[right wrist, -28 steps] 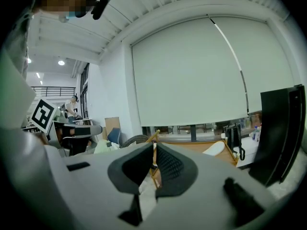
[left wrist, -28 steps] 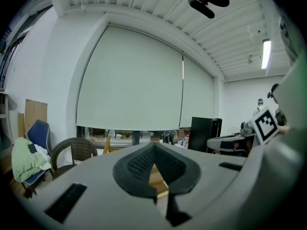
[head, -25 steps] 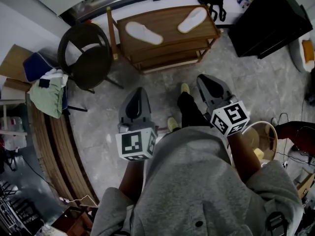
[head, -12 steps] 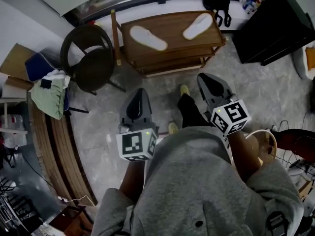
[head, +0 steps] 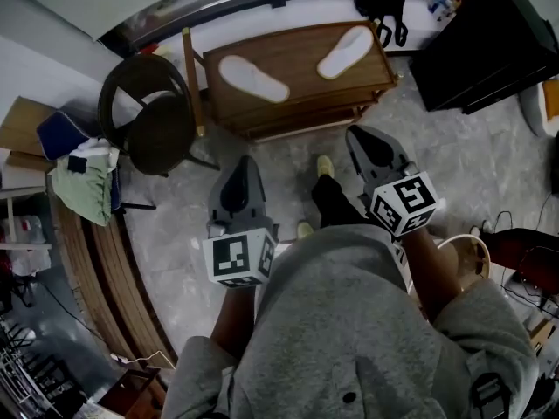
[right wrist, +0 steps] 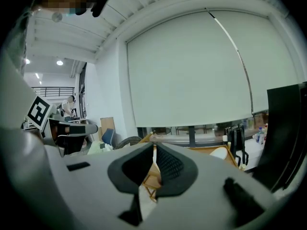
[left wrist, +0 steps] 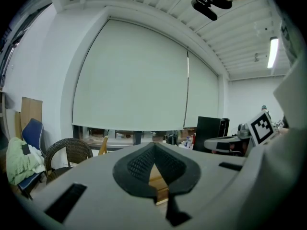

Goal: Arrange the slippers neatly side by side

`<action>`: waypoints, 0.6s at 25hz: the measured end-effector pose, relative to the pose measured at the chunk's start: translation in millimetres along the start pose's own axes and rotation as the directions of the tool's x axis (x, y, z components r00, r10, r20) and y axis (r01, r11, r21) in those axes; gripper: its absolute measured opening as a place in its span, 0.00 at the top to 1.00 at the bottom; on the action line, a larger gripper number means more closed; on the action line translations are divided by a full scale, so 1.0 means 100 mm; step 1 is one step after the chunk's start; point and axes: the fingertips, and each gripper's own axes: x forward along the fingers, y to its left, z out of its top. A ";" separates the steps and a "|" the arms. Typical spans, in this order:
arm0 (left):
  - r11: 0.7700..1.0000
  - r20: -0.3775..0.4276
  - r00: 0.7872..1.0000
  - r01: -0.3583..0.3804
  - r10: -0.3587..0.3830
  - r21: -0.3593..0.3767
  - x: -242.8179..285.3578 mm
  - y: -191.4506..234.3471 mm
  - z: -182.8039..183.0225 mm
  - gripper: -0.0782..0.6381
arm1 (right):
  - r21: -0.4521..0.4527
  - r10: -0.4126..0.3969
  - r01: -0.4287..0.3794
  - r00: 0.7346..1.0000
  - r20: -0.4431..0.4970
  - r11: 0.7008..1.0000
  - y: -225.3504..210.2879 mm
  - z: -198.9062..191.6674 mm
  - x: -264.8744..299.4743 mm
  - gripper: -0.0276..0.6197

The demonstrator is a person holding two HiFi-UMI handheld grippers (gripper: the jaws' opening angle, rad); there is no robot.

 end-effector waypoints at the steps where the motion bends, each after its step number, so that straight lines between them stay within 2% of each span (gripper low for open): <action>1: 1.000 -0.003 1.000 -0.003 0.003 -0.003 0.07 0.00 0.01 0.87 | 0.000 0.001 -0.001 1.000 -0.004 1.000 -0.05 0.00 0.04 0.91; 15: 0.999 -0.048 0.998 -0.032 0.031 -0.011 1.20 0.07 0.28 0.87 | 0.055 0.028 -0.025 0.998 -0.060 0.998 -0.89 0.23 0.85 0.91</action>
